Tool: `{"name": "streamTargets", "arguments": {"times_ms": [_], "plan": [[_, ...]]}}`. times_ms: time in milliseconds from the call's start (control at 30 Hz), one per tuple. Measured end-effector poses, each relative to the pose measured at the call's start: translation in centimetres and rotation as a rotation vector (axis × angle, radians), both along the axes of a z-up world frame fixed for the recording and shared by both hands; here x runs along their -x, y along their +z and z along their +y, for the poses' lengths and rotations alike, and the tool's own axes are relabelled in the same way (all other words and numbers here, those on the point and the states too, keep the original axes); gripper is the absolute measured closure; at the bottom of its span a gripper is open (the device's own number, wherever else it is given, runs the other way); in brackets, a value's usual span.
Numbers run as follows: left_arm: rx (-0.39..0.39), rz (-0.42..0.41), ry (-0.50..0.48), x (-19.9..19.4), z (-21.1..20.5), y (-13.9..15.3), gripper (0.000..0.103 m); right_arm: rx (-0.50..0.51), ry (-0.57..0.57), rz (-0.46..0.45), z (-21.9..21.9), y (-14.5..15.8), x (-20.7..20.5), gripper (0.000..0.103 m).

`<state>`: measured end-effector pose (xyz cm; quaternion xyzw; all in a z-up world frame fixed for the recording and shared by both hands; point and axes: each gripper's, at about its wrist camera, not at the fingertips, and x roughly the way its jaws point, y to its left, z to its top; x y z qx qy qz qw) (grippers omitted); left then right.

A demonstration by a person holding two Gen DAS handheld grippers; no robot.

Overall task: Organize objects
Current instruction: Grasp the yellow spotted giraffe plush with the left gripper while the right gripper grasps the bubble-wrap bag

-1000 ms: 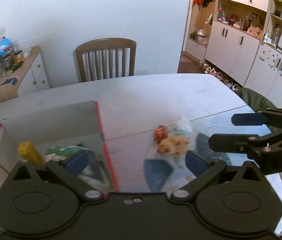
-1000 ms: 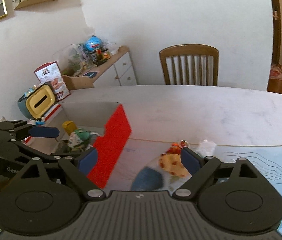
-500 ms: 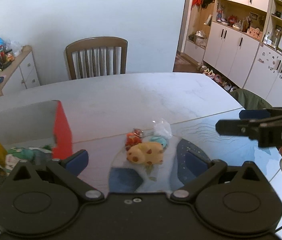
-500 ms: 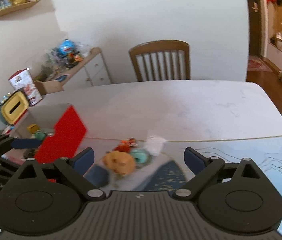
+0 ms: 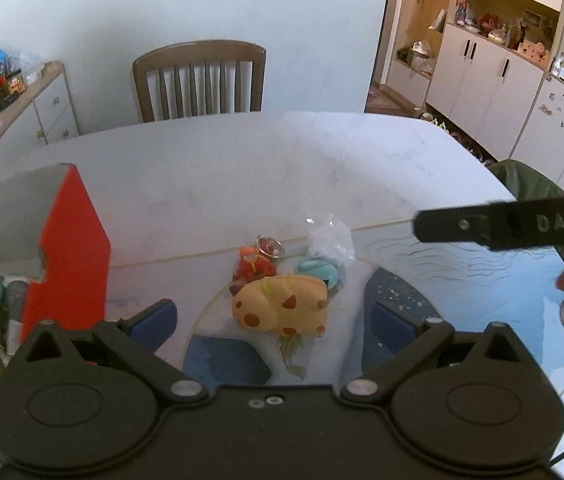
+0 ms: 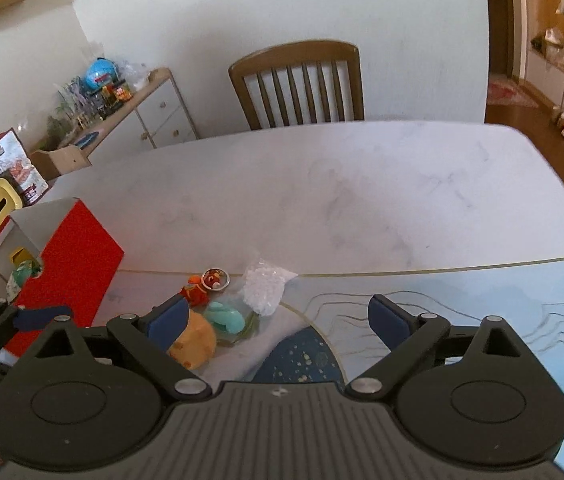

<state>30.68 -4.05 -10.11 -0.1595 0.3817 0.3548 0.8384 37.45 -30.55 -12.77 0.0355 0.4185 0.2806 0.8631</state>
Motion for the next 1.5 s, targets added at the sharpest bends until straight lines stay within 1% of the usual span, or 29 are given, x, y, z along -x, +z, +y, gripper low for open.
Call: {"name": "streamTargets", "arguments": {"times_ms": [167,367,433,633,733,867,933,1033,1100,1133,1167,1200,1233,1267,1400,1500], "plan": [[0.014,0.026,0.010,-1.0,1.0,-1.4,0.000,-0.005,-0.007,0.044,2.4,-1.6,-2.3,0.006],[0.021,0.022,0.005,-1.7,2.0,-2.5,0.001,0.020,-0.023,0.083,5.3,-3.5,-4.6,0.006],[0.029,0.015,0.000,-1.8,2.2,-2.8,0.000,0.023,-0.030,0.100,5.8,-4.2,-5.2,0.006],[0.031,0.036,0.000,-2.2,2.5,-4.0,0.001,0.054,-0.055,0.133,6.7,-5.9,-6.6,0.007],[0.036,0.036,0.002,-2.4,2.6,-4.3,0.001,0.055,-0.049,0.144,7.1,-6.4,-6.8,0.010],[0.036,0.040,-0.001,-2.6,2.6,-4.7,0.006,0.055,-0.045,0.157,7.3,-6.9,-6.7,0.018],[0.040,0.043,-0.004,-2.7,2.6,-4.9,0.012,0.054,-0.045,0.167,7.3,-7.2,-6.8,0.024],[0.055,0.040,-0.003,-2.5,2.8,-5.1,0.018,0.051,-0.046,0.159,7.2,-7.2,-6.6,0.032],[0.063,0.035,-0.001,-2.4,2.8,-5.2,0.019,0.046,-0.051,0.162,7.1,-7.2,-6.4,0.042],[0.062,0.036,-0.002,-2.3,2.7,-5.2,0.021,0.044,-0.052,0.164,7.0,-7.1,-6.3,0.044],[0.062,0.033,-0.006,-2.3,2.6,-5.2,0.023,0.039,-0.052,0.166,6.9,-7.1,-6.2,0.050],[0.062,0.031,-0.012,-2.3,2.5,-5.1,0.027,0.034,-0.051,0.169,7.0,-7.1,-6.1,0.056],[0.062,0.029,-0.018,-2.4,2.4,-5.1,0.030,0.029,-0.052,0.173,7.0,-7.1,-6.1,0.059],[0.058,0.032,-0.020,-2.4,2.3,-5.0,0.030,0.027,-0.054,0.175,6.9,-7.1,-6.0,0.062],[0.066,0.030,-0.013,-2.4,2.4,-4.9,0.032,0.031,-0.061,0.165,7.0,-7.0,-5.6,0.069],[0.068,0.032,-0.013,-2.4,2.5,-4.7,0.033,0.031,-0.063,0.156,6.9,-6.7,-5.5,0.070]]}}
